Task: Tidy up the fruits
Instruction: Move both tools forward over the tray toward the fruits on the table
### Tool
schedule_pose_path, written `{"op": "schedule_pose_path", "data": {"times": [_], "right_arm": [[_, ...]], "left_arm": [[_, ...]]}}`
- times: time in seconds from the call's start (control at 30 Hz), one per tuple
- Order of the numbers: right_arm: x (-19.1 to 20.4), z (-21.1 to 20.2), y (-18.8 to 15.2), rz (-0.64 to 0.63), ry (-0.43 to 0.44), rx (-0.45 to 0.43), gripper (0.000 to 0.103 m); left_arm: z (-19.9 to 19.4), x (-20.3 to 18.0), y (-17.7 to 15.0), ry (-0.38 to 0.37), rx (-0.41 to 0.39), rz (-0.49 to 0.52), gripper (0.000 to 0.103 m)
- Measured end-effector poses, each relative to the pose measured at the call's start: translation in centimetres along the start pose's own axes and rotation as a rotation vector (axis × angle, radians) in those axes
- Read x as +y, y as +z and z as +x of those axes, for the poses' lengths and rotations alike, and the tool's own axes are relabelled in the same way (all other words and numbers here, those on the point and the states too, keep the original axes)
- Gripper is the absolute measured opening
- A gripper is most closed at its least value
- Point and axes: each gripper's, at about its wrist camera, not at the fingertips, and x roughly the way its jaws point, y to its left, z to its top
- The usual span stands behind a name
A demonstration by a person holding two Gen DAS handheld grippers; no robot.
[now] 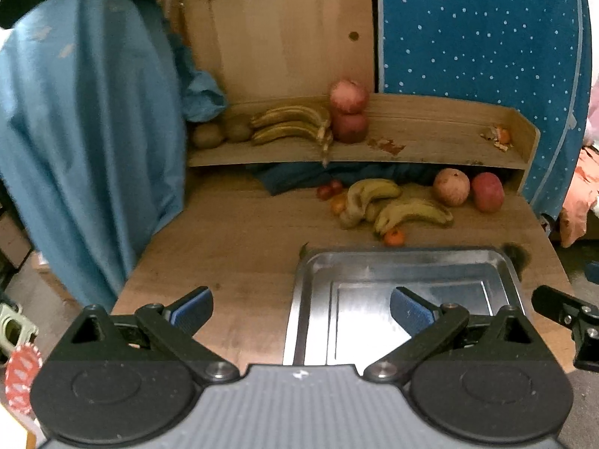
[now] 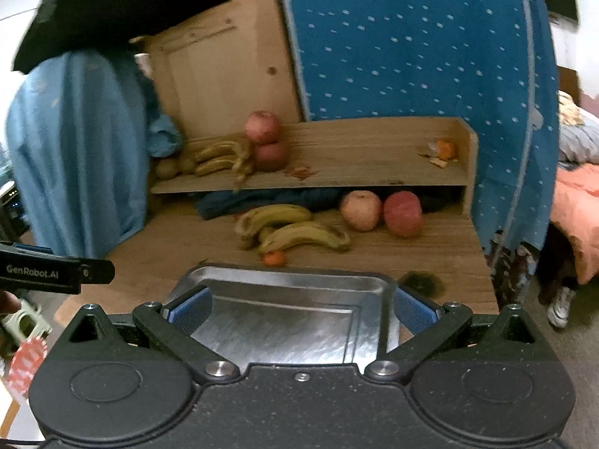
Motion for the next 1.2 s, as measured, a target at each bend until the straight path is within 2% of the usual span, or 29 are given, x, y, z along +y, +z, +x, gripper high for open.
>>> {"op": "schedule_pose_path", "data": {"times": [0.13,0.4,0.63,0.73,1.03,1.2], "right_arm": [[0.0,2.1,0.9,0.028,-0.051,0.015,0.102],[1.4,7.8,2.4,0.043,-0.123,0.109,0.102],[4.9,13.4,3.0,-0.021,-0.141,0.180,0.101],[6.1,15.1,3.3,-0.055,-0.123,0.209,0.099],[6.7,20.0,3.8,-0.107,-0.101,0.260,0.082],[6.8,22.2,3.9,-0.108,-0.086,0.282,0.073]], "left_arm": [[3.2,0.2,2.4,-0.053,0.008,0.039,0.103],[10.0,1.6,6.2,-0.137,0.054,0.104,0.103],[15.8,2.9,8.9,-0.201,0.080,0.147,0.103],[17.9,2.9,10.1,-0.224,0.091,0.164,0.103],[22.6,0.8,12.7,-0.336,0.125,0.214,0.103],[24.1,-1.5,13.3,-0.382,0.140,0.287,0.103]]}}
